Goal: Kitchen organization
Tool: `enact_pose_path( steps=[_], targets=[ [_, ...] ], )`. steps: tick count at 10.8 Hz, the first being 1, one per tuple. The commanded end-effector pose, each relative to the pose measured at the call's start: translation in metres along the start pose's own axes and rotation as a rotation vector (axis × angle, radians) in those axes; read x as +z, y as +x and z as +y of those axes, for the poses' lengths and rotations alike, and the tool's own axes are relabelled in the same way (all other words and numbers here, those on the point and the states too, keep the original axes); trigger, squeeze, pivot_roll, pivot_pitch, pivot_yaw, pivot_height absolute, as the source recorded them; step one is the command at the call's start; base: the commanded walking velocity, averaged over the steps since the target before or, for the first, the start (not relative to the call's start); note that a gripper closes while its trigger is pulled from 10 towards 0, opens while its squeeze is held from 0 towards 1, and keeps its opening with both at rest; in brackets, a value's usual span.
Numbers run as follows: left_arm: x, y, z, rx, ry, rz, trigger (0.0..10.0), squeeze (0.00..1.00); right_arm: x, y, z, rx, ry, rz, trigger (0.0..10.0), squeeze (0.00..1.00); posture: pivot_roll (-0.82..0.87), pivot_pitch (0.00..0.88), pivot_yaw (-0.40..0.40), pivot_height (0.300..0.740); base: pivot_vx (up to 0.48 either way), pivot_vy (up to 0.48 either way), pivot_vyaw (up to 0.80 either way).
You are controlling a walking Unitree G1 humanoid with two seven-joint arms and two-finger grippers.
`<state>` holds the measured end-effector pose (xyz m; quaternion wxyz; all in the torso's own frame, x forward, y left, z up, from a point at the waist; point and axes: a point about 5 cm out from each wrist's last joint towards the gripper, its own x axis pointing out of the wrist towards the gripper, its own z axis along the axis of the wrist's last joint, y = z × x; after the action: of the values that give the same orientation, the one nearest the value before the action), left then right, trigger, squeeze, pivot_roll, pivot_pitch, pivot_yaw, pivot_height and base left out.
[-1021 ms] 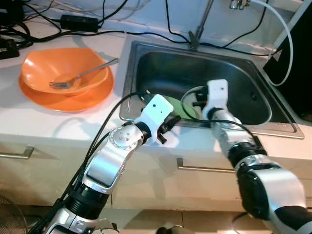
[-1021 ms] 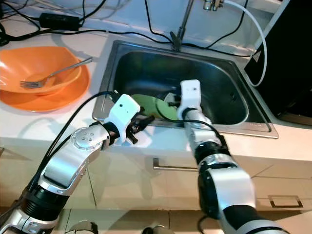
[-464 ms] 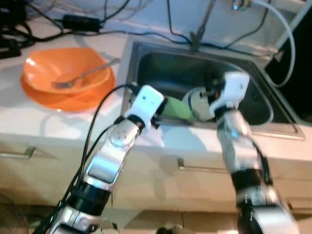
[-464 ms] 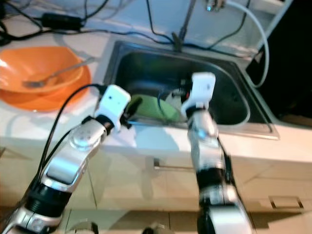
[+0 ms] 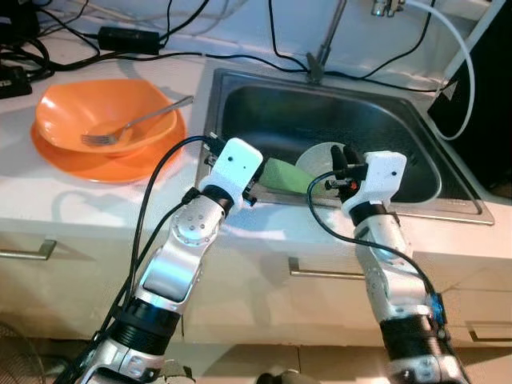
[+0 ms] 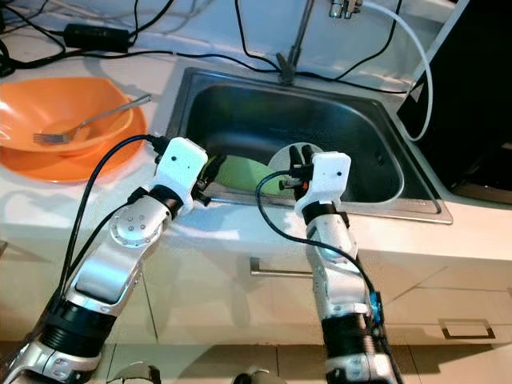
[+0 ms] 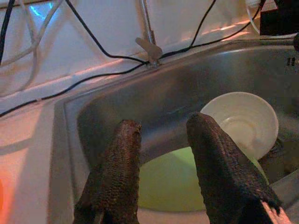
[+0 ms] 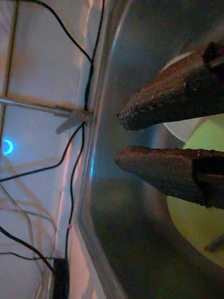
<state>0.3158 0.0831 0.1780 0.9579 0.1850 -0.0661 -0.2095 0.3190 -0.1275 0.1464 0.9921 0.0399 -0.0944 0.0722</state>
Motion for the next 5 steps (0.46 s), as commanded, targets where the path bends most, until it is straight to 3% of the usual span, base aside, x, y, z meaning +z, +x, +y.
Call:
enact_pose_path(
  steps=[1, 3, 5],
  targets=[
    [0.002, 0.002, -0.004, -0.006, 0.009, -0.012, 10.0, 0.0, 0.001, -0.002, -0.002, -0.012, 0.004, 0.007, 10.0, 0.0, -0.03, 0.037, -0.153, 0.719, 0.0, 0.0, 0.0],
    [0.002, 0.003, 0.0, 0.012, 0.023, -0.016, 10.0, 0.0, -0.002, -0.004, 0.003, -0.009, 0.014, 0.029, 10.0, 0.0, -0.03, 0.045, -0.152, 0.719, 0.0, 0.0, 0.0],
    [0.005, 0.005, 0.004, 0.024, 0.136, -0.029, 10.0, 0.0, -0.011, -0.006, 0.005, -0.028, 0.028, 0.069, 10.0, 0.0, -0.02, 0.054, -0.15, 0.719, 0.0, 0.0, 0.0]
  ],
)
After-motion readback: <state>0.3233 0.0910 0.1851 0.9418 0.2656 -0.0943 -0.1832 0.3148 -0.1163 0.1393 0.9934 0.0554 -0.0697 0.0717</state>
